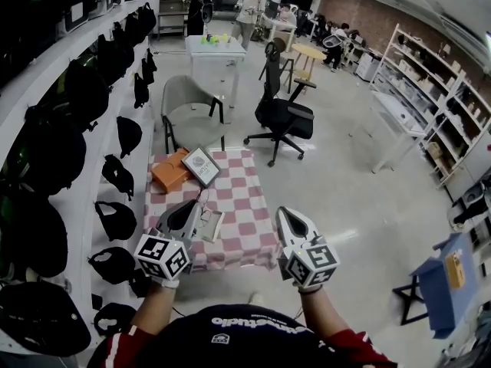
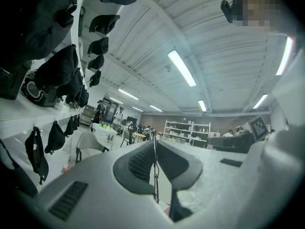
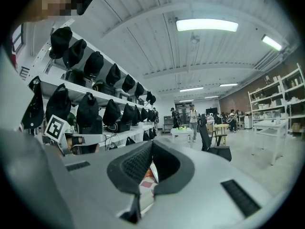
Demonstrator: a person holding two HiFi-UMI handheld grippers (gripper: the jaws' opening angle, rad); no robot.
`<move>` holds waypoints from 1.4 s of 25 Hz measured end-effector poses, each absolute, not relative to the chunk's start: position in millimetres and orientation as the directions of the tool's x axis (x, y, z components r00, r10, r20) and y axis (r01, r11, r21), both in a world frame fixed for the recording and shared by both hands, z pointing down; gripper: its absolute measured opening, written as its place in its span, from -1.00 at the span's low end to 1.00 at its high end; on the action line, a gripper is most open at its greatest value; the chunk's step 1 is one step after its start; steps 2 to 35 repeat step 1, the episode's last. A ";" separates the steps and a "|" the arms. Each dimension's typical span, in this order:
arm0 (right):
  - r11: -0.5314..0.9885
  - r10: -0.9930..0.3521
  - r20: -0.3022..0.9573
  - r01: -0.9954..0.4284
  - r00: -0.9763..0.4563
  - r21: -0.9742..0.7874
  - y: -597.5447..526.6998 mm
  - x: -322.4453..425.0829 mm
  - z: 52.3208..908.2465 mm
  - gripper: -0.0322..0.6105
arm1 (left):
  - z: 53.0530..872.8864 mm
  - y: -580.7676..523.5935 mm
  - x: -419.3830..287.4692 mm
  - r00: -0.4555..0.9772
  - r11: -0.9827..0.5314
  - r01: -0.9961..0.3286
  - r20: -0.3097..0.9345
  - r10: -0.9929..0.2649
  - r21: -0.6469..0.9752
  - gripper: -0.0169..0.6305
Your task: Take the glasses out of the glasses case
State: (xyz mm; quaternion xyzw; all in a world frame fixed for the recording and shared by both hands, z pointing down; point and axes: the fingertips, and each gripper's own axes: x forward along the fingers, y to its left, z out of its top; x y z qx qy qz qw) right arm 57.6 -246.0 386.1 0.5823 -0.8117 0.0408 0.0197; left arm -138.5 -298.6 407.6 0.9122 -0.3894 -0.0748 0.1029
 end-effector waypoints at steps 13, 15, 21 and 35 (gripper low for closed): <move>0.319 -0.943 0.081 -0.947 -0.322 -0.044 -245.8 57.1 386.5 -0.91 | 407.6 -298.5 -139.0 0.686 -0.676 -0.694 -0.058 -0.726 0.247 -0.88; 0.319 -0.943 0.081 -0.947 -0.322 -0.044 -245.8 57.1 386.5 -0.91 | 407.6 -298.5 -139.0 0.686 -0.676 -0.694 -0.058 -0.726 0.247 -0.88; 0.319 -0.943 0.081 -0.947 -0.322 -0.044 -245.8 57.1 386.5 -0.91 | 407.6 -298.5 -139.0 0.686 -0.676 -0.694 -0.058 -0.726 0.247 -0.88; 0.319 -0.943 0.081 -0.947 -0.322 -0.044 -245.8 57.1 386.5 -0.91 | 407.6 -298.5 -139.0 0.686 -0.676 -0.694 -0.058 -0.726 0.247 -0.88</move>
